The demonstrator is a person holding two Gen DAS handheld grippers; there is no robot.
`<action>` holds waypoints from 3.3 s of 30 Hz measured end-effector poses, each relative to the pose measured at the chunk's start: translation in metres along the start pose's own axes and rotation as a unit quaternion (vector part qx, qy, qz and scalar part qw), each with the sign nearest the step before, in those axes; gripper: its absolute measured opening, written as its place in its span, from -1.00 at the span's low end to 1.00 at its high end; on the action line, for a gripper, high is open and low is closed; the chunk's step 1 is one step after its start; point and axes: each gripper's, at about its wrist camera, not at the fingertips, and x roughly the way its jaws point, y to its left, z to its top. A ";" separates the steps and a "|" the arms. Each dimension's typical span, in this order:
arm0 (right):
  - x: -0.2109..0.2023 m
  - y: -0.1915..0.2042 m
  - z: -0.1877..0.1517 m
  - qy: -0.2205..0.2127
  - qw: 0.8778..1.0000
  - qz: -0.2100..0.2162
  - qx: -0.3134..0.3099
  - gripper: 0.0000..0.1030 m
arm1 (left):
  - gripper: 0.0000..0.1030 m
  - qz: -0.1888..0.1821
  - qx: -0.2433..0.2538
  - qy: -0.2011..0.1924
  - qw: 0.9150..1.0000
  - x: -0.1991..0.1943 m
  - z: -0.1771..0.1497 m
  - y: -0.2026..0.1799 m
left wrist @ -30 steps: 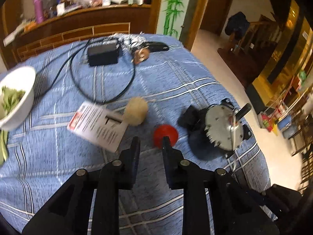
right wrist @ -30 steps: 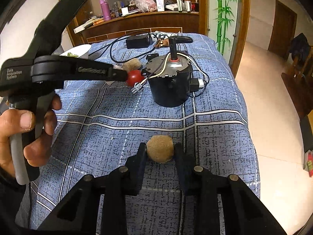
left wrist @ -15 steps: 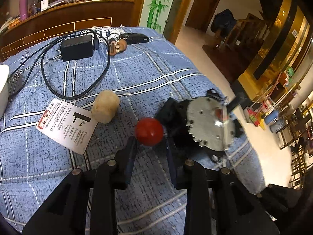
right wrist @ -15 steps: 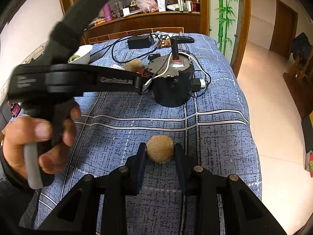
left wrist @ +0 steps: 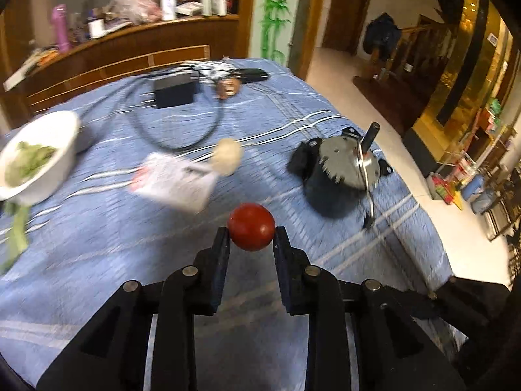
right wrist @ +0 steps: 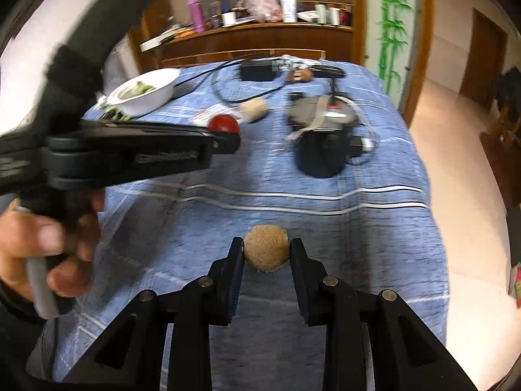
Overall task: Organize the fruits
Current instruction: 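Carry the tomato and tan ball over the cardboard tray with both tools, then open the left tool to drop the tomato while the right tool releases the tan ball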
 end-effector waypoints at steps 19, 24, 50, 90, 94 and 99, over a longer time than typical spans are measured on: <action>-0.043 0.181 0.001 -0.010 0.985 0.122 -0.119 -0.43 | -0.53 0.143 -0.157 -0.042 0.976 -0.176 -0.150 0.122; -0.044 0.224 -0.007 -0.001 0.979 0.148 -0.142 -0.43 | -0.53 0.164 -0.184 -0.050 0.968 -0.205 -0.183 0.140; -0.025 0.398 -0.001 0.023 0.948 0.240 -0.209 -0.45 | -0.52 0.233 -0.320 -0.051 0.917 -0.293 -0.302 0.280; 0.068 0.506 0.019 0.074 0.931 0.242 -0.263 -0.35 | -0.45 0.232 -0.360 0.054 0.902 -0.246 -0.308 0.341; 0.066 0.506 0.021 0.079 0.929 0.247 -0.263 -0.16 | -0.10 0.234 -0.365 0.063 0.899 -0.245 -0.309 0.342; 0.054 0.501 0.022 0.070 0.928 0.249 -0.267 -0.16 | -0.09 0.236 -0.363 0.053 0.900 -0.252 -0.311 0.335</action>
